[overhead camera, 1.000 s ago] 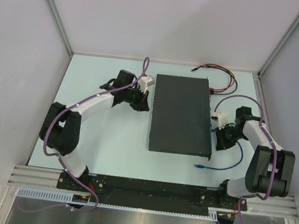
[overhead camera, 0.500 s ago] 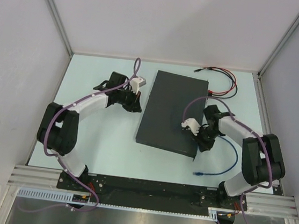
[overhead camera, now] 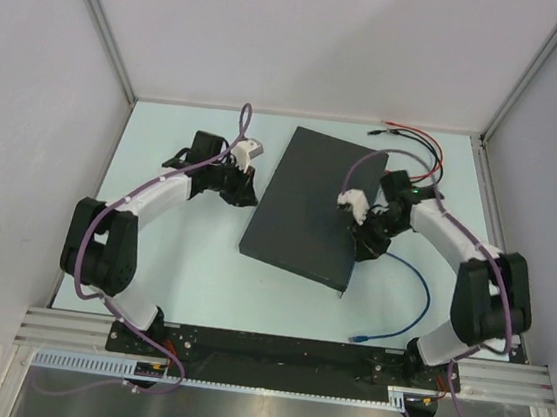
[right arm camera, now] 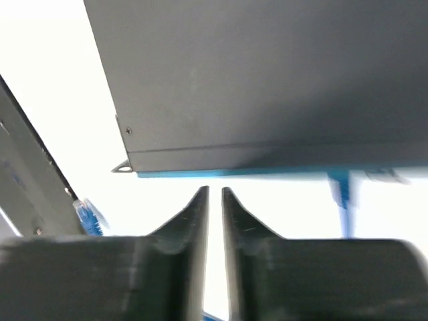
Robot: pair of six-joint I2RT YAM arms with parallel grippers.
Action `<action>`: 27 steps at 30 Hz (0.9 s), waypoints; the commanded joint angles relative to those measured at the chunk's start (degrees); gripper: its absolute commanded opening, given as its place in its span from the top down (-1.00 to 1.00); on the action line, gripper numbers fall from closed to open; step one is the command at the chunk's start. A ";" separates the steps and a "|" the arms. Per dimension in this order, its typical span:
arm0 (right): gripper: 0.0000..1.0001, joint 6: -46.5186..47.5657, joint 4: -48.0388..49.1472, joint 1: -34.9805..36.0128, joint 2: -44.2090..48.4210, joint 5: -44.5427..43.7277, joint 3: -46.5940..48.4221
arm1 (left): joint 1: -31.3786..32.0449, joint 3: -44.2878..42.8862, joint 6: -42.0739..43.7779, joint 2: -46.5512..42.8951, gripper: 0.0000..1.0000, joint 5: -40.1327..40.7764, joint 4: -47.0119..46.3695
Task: Pull the plug from the switch port
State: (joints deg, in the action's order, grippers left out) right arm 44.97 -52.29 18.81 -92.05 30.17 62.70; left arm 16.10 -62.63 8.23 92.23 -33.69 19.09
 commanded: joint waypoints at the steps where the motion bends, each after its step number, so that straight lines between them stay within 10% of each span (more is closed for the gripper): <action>1: 0.02 -11.11 7.36 -9.62 8.55 7.96 3.57 | -0.01 -4.86 2.40 1.02 0.33 -6.90 -0.03; 7: -0.22 -24.49 16.87 -21.60 2.68 13.41 4.62 | 0.95 -7.15 2.49 5.68 0.08 -14.73 1.38; 27: -0.01 -10.35 5.89 -27.60 -18.69 24.93 7.26 | 5.70 -8.47 9.09 11.84 0.14 -8.58 5.52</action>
State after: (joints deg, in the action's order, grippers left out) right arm 30.81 -43.62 -8.51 -109.12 52.62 68.10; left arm 21.10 -69.14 15.11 104.60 -42.24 24.82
